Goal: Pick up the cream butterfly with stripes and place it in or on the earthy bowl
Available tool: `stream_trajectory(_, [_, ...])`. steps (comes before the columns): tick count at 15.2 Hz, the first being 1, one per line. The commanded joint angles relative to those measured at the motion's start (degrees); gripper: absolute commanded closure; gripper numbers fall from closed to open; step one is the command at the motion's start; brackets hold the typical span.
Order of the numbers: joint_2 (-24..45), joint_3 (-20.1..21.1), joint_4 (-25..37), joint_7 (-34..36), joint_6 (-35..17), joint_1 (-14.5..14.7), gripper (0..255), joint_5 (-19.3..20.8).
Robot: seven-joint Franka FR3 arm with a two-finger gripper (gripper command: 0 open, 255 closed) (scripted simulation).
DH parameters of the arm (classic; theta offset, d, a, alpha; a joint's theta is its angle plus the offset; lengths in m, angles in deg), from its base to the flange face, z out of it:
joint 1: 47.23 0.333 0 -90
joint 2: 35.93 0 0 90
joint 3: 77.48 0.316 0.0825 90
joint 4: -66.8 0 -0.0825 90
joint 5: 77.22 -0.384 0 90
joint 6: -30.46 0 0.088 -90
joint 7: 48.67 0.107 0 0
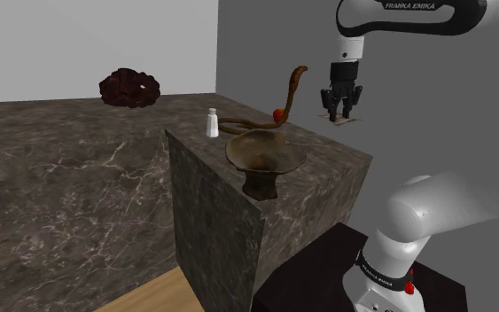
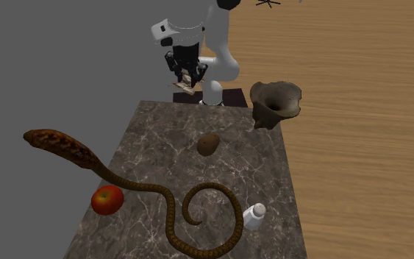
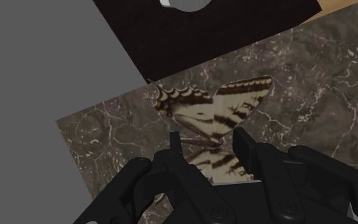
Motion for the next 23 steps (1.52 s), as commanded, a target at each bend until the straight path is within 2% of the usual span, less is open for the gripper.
stream_trajectory(1, [0.55, 0.01, 1.98, -0.26, 1.43, -0.02, 255, 0.01])
stream_trajectory(11, [3.50, 0.34, 11.30, -1.08, 7.77, -0.01, 255, -0.09])
stream_trajectory(23, [5.72, 14.82, 14.71, 16.50, 9.97, 3.26, 255, -11.18])
